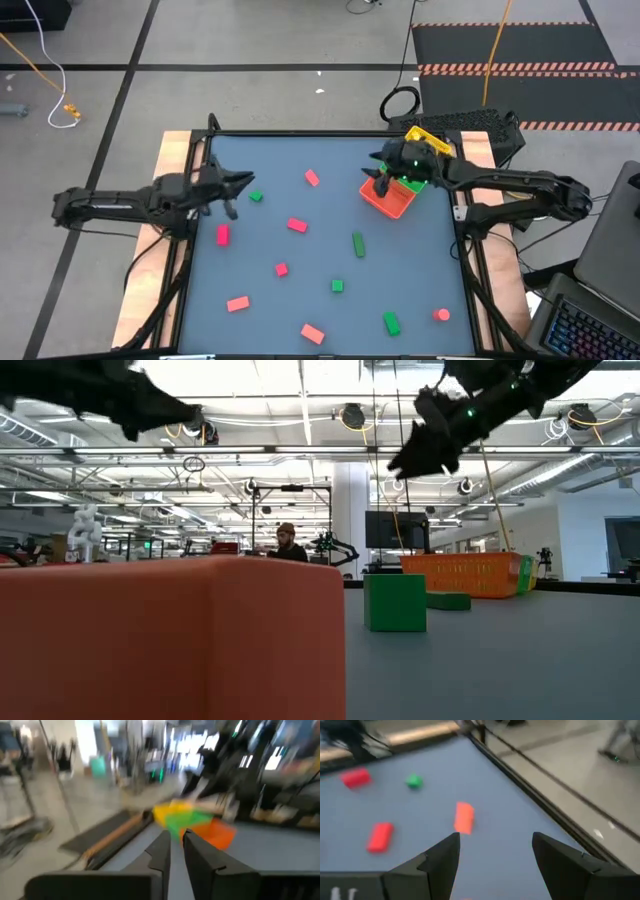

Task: Sort & place blocks by color
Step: Put the red block into the yellow bin

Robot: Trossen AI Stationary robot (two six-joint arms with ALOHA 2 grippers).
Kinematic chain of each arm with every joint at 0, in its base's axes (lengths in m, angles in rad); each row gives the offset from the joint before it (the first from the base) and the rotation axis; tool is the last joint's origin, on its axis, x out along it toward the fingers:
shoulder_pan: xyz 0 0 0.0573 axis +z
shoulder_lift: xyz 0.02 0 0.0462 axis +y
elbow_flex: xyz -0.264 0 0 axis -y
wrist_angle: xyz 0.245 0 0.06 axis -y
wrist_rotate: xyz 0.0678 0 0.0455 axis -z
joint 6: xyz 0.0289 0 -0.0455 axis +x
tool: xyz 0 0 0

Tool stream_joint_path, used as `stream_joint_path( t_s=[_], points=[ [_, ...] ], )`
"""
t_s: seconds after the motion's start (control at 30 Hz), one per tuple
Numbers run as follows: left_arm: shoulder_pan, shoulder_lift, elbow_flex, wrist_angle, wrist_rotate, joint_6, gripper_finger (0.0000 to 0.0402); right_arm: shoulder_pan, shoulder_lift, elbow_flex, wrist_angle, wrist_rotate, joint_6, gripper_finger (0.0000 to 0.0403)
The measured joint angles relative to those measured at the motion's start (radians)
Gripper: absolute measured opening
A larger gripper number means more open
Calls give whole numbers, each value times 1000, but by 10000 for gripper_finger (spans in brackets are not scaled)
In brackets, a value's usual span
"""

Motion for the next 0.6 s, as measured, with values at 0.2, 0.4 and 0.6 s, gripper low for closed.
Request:
stream_joint_path(
  t_s=[0.2,0.4,0.6],
  points=[
    [101,339,233,-199,0,3,99,132,71,40,15,57,-3,242],
    [159,645,394,-244,57,115,134,202,100,41,-27,56,7,242],
    [184,901,519,-335,34,299,151,268,76,42,-122,52,84,242]
  ],
)
